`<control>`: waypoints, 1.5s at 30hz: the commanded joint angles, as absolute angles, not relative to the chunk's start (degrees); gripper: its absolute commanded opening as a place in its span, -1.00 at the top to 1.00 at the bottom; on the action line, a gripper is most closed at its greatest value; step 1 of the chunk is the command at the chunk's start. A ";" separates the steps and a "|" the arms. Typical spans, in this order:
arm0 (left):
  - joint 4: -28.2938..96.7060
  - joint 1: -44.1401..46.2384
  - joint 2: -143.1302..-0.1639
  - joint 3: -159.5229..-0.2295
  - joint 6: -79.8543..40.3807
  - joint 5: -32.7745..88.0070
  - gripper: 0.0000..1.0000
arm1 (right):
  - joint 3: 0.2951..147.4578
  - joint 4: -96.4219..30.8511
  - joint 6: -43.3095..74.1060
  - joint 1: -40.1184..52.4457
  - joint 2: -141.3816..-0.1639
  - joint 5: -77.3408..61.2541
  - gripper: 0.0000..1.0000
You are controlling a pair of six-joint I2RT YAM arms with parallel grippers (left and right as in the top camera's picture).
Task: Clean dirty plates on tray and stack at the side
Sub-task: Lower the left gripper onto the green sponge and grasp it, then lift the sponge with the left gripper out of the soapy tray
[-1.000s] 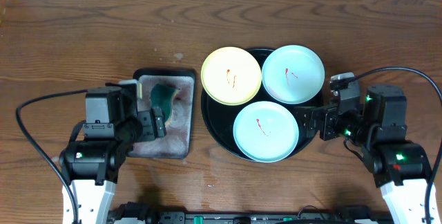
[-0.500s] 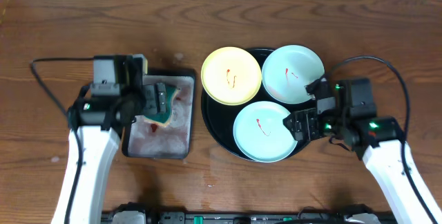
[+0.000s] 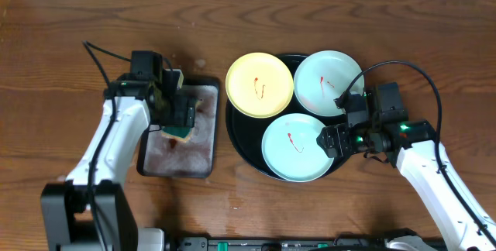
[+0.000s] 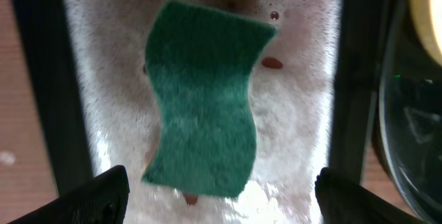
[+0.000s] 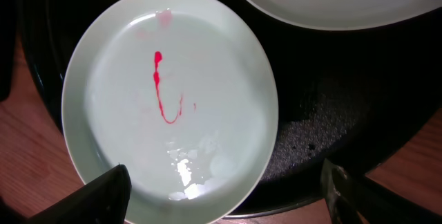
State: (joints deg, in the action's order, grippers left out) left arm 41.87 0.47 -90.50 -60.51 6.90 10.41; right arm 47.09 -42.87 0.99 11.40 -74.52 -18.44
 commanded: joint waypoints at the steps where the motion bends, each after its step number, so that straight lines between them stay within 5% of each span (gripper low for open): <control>1: 41.21 0.25 -93.21 -61.73 9.67 10.94 -0.73 | 48.16 -42.83 0.36 12.38 -74.50 -18.20 -0.72; 18: 35.92 0.30 -99.96 -60.99 9.65 9.39 -0.36 | 48.16 -42.65 0.36 12.38 -74.50 -18.22 -0.71; 35: 31.22 0.34 -100.01 -56.10 9.61 9.39 -0.20 | 48.16 -42.65 0.36 12.43 -74.48 -18.24 -0.64; 39: 30.89 0.34 -100.01 -55.11 9.58 9.39 0.06 | 48.16 -42.65 0.36 12.43 -74.48 -18.24 -0.63; 45: 31.09 0.34 -99.96 -55.11 9.13 9.43 0.78 | 48.16 -42.68 0.36 12.43 -74.48 -18.22 -0.63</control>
